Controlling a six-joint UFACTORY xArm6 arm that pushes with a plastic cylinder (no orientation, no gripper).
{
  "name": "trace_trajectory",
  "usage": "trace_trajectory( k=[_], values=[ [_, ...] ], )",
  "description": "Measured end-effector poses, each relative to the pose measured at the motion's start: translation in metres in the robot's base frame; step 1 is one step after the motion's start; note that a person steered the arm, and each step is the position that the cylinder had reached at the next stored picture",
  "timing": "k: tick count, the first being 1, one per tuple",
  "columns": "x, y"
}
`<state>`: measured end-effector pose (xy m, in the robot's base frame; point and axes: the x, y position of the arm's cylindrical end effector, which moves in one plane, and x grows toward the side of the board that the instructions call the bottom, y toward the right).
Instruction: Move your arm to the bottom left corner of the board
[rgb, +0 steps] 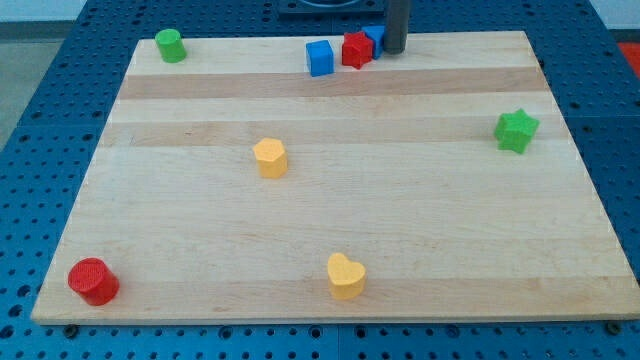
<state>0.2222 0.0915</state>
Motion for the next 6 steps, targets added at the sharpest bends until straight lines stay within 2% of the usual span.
trace_trajectory(
  k=[3,6],
  values=[
    [0.011,0.003],
    [0.076,-0.003]
  ],
)
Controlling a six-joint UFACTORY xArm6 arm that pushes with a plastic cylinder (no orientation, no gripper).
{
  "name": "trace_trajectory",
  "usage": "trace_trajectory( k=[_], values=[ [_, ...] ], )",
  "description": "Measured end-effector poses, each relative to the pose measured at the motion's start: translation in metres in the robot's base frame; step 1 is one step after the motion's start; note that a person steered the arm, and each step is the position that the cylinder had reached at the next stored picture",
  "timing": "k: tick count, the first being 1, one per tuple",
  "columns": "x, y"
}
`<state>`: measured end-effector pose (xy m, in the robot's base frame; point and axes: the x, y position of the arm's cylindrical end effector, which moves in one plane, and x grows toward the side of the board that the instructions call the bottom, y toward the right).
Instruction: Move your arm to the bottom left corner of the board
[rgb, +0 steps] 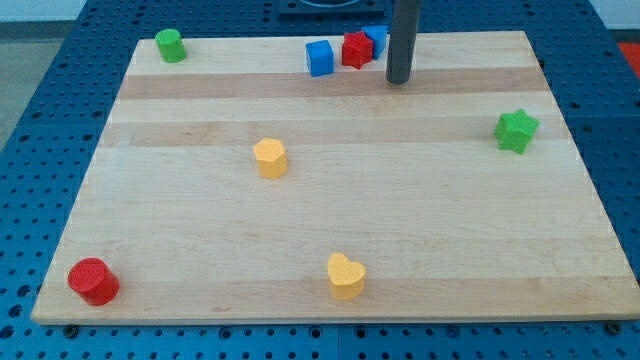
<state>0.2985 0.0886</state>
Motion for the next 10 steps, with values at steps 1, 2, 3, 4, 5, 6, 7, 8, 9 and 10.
trace_trajectory(
  k=[1,2,3,4,5,6,7,8,9,10],
  values=[
    [0.019,-0.021],
    [0.042,-0.042],
    [0.078,-0.049],
    [0.11,-0.059],
    [0.143,-0.077],
    [0.177,-0.099],
    [0.209,-0.132],
    [0.245,-0.157],
    [0.277,-0.188],
    [0.303,-0.229]
  ],
)
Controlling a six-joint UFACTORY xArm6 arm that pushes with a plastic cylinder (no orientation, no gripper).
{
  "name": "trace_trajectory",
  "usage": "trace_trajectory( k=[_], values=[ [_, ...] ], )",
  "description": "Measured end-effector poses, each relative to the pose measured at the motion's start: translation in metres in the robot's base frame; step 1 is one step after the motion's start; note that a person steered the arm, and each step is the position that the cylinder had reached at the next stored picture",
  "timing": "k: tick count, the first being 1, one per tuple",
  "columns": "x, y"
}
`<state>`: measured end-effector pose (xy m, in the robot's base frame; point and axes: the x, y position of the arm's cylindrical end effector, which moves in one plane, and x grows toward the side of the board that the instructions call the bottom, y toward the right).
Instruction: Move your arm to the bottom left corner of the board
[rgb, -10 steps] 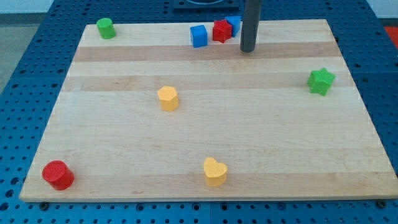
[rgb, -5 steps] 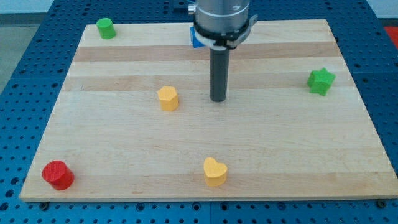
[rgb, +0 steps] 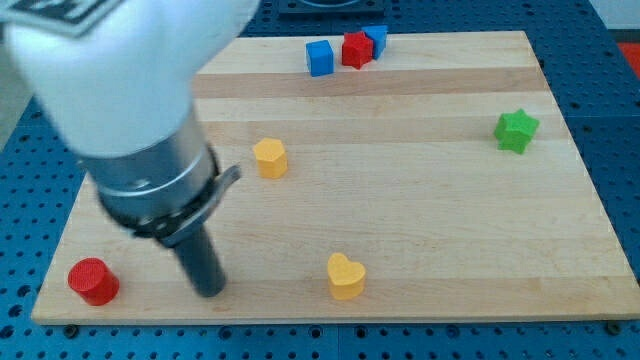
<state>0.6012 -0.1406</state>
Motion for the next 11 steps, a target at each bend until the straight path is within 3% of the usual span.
trace_trajectory(
  k=[1,3,7,9,11],
  values=[
    [0.018,-0.028],
    [0.014,-0.048],
    [-0.051,-0.068],
    [-0.057,-0.144],
    [-0.051,-0.164]
  ],
)
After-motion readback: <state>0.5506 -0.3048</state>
